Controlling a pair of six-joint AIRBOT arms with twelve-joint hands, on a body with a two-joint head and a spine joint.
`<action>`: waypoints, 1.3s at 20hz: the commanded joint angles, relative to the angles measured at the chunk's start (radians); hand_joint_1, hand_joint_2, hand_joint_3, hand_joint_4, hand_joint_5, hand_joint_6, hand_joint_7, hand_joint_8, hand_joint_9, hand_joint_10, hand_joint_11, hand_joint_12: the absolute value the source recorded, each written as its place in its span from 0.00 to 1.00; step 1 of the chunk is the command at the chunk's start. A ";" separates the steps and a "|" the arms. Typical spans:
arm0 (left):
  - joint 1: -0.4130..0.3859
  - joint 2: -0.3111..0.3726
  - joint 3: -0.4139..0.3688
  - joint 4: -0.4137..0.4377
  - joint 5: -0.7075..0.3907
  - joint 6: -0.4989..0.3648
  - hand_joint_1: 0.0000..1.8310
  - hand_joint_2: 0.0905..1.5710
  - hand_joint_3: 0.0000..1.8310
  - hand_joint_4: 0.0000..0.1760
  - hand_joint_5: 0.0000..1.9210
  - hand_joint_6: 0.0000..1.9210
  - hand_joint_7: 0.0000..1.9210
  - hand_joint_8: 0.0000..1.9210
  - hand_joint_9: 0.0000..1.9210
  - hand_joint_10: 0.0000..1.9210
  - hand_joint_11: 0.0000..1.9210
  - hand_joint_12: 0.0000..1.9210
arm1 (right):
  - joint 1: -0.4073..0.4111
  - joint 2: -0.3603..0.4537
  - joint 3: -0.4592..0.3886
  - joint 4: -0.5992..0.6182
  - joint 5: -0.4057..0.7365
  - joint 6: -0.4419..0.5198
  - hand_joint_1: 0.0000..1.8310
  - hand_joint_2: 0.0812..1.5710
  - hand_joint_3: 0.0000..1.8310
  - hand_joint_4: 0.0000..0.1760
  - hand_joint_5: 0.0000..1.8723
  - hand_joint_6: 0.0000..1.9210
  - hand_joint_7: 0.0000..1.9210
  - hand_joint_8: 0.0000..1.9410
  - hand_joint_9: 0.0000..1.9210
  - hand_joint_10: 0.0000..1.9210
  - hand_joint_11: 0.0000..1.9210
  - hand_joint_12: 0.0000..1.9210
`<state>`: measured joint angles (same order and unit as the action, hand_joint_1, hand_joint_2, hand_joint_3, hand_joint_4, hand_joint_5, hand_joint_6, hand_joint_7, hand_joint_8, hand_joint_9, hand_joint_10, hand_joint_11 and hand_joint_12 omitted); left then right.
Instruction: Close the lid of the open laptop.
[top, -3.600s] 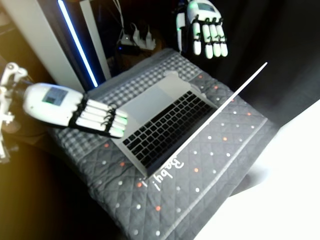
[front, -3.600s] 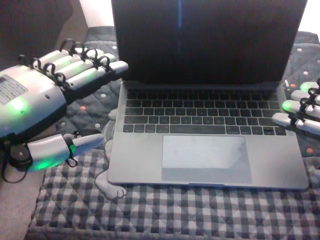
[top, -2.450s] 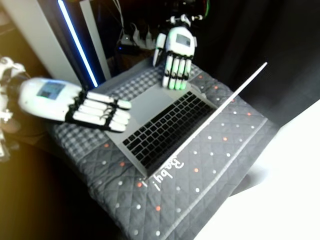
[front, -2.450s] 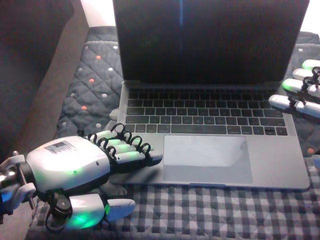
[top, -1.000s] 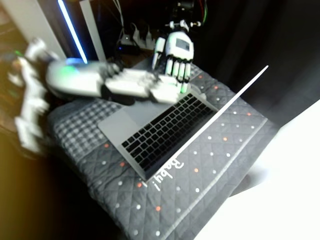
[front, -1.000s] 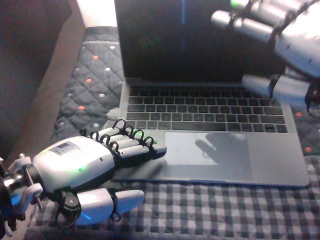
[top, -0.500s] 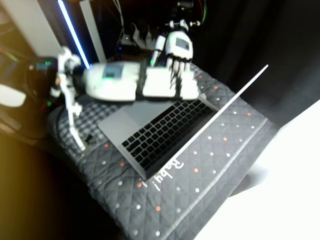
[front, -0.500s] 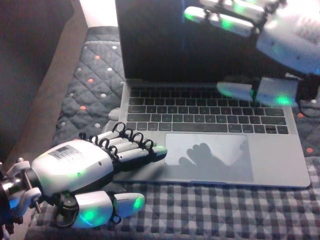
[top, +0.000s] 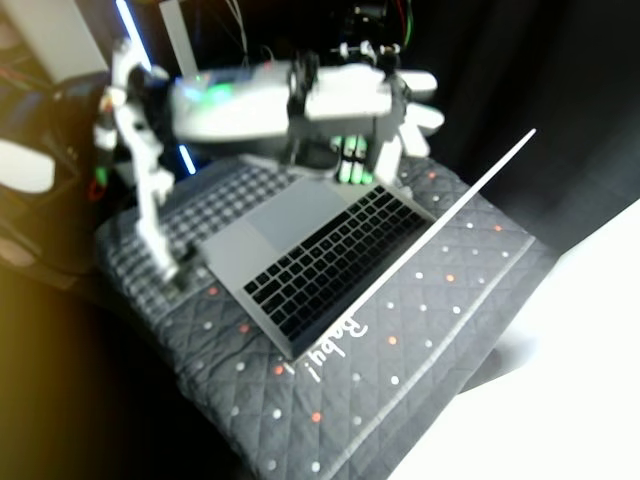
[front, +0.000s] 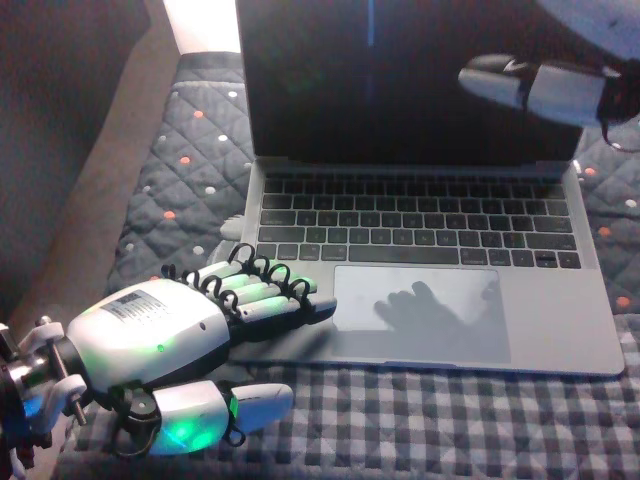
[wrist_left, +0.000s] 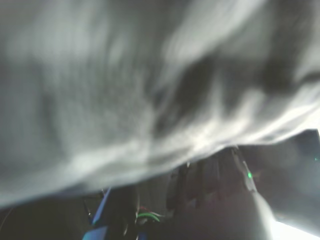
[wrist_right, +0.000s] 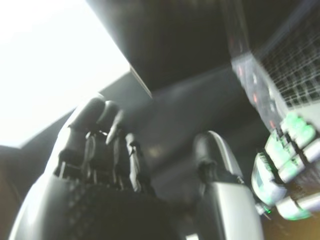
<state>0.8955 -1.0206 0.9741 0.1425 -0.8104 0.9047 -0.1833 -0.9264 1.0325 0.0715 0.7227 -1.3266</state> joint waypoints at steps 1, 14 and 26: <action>-0.002 -0.012 0.000 -0.001 -0.028 -0.015 0.14 0.94 0.00 0.11 0.11 0.00 0.09 0.00 0.08 0.01 0.00 0.20 | 0.028 0.012 0.010 0.008 0.125 -0.006 0.22 0.82 0.01 0.43 0.00 0.00 0.00 0.00 0.00 0.00 0.00 0.00; -0.001 -0.023 0.001 -0.001 -0.032 -0.030 0.18 0.93 0.00 0.06 0.12 0.01 0.11 0.00 0.09 0.01 0.00 0.25 | 0.162 0.015 0.067 0.034 -0.120 -0.041 0.25 0.81 0.00 0.00 0.07 0.00 0.09 0.01 0.10 0.03 0.00 0.62; 0.008 -0.014 -0.001 -0.021 -0.049 -0.030 0.09 0.94 0.01 0.19 0.10 0.00 0.08 0.00 0.06 0.01 0.00 0.12 | 0.153 0.047 0.006 -0.060 -0.176 -0.024 0.21 0.78 0.00 0.00 0.00 0.83 0.06 0.80 0.12 0.96 0.19 1.00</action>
<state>0.8986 -1.0309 0.9760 0.1272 -0.8257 0.8879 -0.0372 -0.8913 1.0405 0.0132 0.4294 -1.3506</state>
